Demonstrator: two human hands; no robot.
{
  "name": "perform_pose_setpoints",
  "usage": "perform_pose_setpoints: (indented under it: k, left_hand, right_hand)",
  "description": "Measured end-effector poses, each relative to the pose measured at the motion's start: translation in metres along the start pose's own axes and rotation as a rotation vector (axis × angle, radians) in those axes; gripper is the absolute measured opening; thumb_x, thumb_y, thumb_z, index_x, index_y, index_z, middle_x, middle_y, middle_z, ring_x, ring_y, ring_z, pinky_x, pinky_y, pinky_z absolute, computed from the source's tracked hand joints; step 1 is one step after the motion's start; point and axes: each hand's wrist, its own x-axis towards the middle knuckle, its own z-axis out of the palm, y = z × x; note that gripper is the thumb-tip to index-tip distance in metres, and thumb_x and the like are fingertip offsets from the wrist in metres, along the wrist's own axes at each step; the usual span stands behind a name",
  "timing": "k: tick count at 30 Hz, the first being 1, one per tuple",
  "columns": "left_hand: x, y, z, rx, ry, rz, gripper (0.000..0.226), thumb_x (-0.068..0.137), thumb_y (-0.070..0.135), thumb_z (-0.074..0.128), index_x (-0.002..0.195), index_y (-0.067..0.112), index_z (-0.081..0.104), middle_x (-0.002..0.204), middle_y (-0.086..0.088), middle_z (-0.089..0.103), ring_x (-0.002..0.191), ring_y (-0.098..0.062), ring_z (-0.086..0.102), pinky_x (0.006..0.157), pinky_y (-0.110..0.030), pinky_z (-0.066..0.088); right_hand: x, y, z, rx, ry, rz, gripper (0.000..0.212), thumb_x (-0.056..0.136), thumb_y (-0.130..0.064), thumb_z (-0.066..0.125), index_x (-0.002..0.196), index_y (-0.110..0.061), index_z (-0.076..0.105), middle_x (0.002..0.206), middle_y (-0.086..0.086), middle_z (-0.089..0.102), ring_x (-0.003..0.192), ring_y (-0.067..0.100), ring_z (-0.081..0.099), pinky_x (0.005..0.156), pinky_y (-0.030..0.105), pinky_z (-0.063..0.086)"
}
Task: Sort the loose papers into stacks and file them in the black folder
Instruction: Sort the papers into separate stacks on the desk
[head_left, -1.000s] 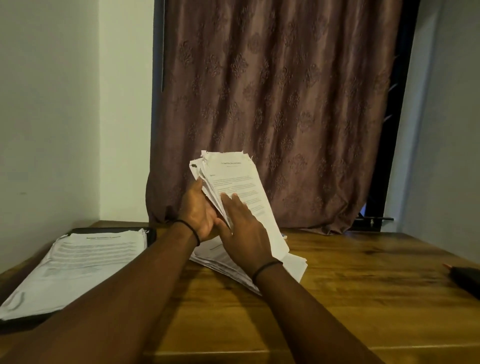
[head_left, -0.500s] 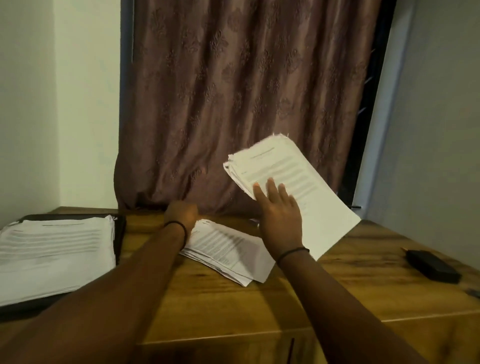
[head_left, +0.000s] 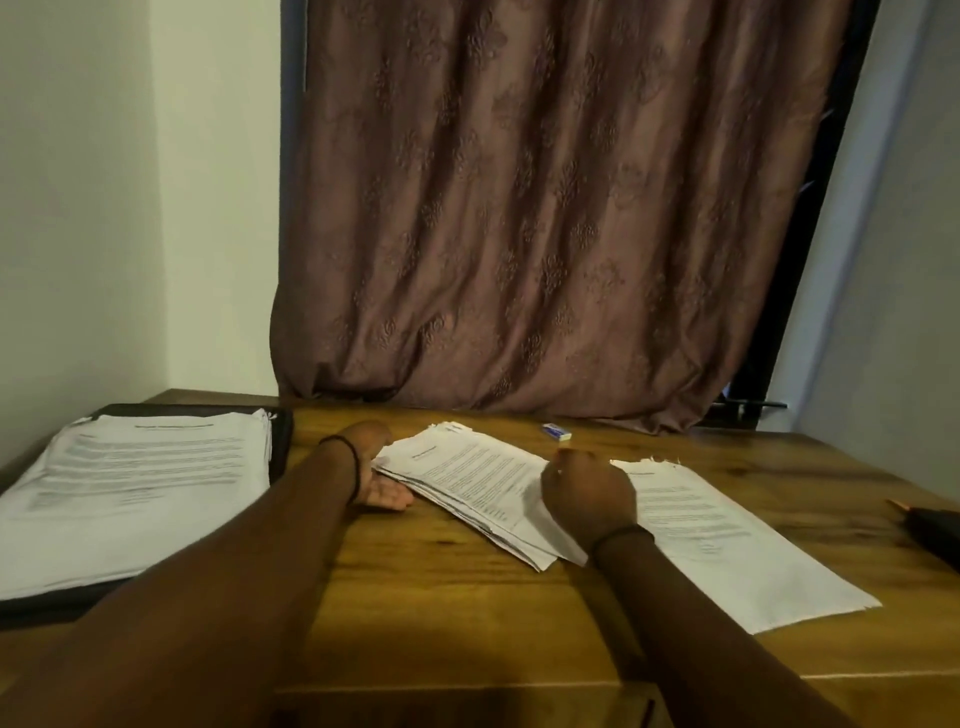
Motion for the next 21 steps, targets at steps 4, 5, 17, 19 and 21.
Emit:
perform_pose_setpoints:
  k: [4, 5, 17, 19, 21]
  left_hand:
    - [0.001, -0.007, 0.006, -0.129, -0.027, 0.026, 0.044, 0.103, 0.022, 0.037, 0.139, -0.004, 0.037, 0.134, -0.031, 0.051, 0.125, -0.044, 0.051, 0.099, -0.051, 0.042]
    - [0.006, -0.009, 0.006, -0.159, -0.017, 0.041, 0.042, 0.103, 0.019, 0.037, 0.138, -0.004, 0.039, 0.134, -0.029, 0.052, 0.124, -0.041, 0.053, 0.098, -0.049, 0.043]
    - [0.049, -0.011, 0.006, -0.359, 0.014, 0.258, 0.037, 0.102, 0.001, 0.031, 0.136, 0.002, 0.046, 0.133, -0.017, 0.058, 0.117, -0.033, 0.058, 0.084, -0.045, 0.047]
    - [0.051, -0.011, 0.004, -0.397, -0.017, 0.274, 0.035, 0.104, 0.007, 0.033, 0.136, 0.005, 0.046, 0.132, -0.016, 0.059, 0.115, -0.034, 0.059, 0.085, -0.046, 0.047]
    - [0.054, -0.012, 0.0, -0.443, -0.062, 0.271, 0.034, 0.105, 0.014, 0.036, 0.135, 0.007, 0.048, 0.131, -0.014, 0.061, 0.106, -0.031, 0.062, 0.084, -0.046, 0.049]
  right_hand:
    - [0.01, -0.053, 0.016, 0.298, -0.127, -0.17, 0.038, 0.097, -0.047, 0.048, 0.114, -0.021, 0.07, 0.113, 0.0, 0.07, 0.103, 0.02, 0.063, 0.09, 0.032, 0.051]
    - [0.012, -0.063, 0.021, 0.327, -0.172, -0.185, 0.04, 0.096, -0.05, 0.05, 0.119, -0.022, 0.069, 0.12, -0.002, 0.068, 0.109, 0.019, 0.061, 0.094, 0.033, 0.049]
    - [0.018, -0.092, 0.058, 0.139, -0.152, -0.322, 0.041, 0.091, -0.052, 0.054, 0.113, -0.021, 0.068, 0.108, 0.0, 0.071, 0.093, 0.019, 0.064, 0.082, 0.034, 0.053]
    - [0.022, -0.101, 0.062, 0.114, -0.129, -0.358, 0.039, 0.091, -0.052, 0.053, 0.108, -0.021, 0.068, 0.102, 0.0, 0.071, 0.086, 0.019, 0.063, 0.079, 0.036, 0.055]
    - [0.026, -0.107, 0.065, 0.105, -0.103, -0.405, 0.035, 0.091, -0.049, 0.053, 0.104, -0.021, 0.069, 0.098, 0.001, 0.071, 0.08, 0.018, 0.063, 0.076, 0.036, 0.055]
